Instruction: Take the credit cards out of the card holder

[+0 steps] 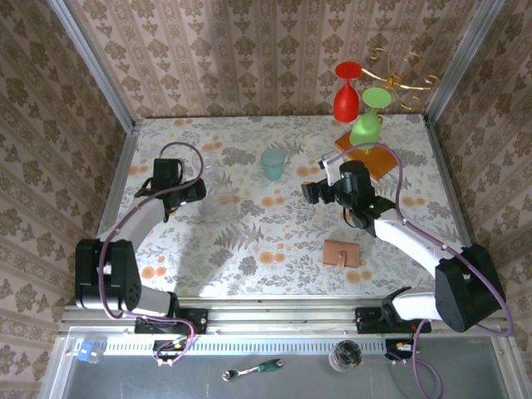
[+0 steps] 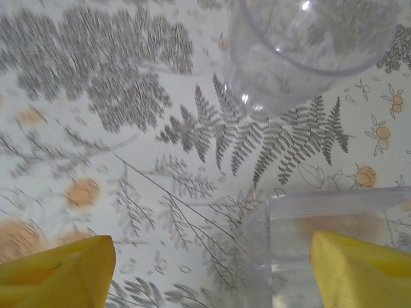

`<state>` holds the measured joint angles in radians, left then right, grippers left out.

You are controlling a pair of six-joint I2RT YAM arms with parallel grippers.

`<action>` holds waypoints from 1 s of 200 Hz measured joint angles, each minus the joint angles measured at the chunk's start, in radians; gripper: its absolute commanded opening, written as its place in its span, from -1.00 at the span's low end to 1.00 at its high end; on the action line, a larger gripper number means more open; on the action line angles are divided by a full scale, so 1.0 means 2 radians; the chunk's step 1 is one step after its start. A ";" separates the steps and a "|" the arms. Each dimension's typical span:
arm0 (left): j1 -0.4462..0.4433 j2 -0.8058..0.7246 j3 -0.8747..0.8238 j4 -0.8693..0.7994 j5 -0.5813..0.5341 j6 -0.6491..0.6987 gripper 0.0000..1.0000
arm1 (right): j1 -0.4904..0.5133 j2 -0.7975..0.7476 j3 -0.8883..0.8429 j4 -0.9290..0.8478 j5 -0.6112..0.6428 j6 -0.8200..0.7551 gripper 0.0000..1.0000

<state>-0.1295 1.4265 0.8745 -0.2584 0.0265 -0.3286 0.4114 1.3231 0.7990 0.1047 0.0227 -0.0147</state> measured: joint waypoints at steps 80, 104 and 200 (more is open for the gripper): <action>-0.028 0.065 0.049 -0.071 0.039 -0.047 -0.17 | 0.035 0.040 0.036 -0.023 0.028 0.022 0.95; -0.035 0.074 0.069 -0.095 0.033 -0.049 -0.27 | 0.041 0.046 0.039 -0.030 0.033 0.022 0.95; -0.045 0.086 0.076 -0.145 0.019 -0.060 -0.65 | 0.050 0.046 0.043 -0.042 0.049 0.022 0.95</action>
<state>-0.2195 1.5993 1.0267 -0.5480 0.0643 -0.4484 0.5117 1.4158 0.8848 0.0212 0.1215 0.0296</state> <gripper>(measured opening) 0.197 0.977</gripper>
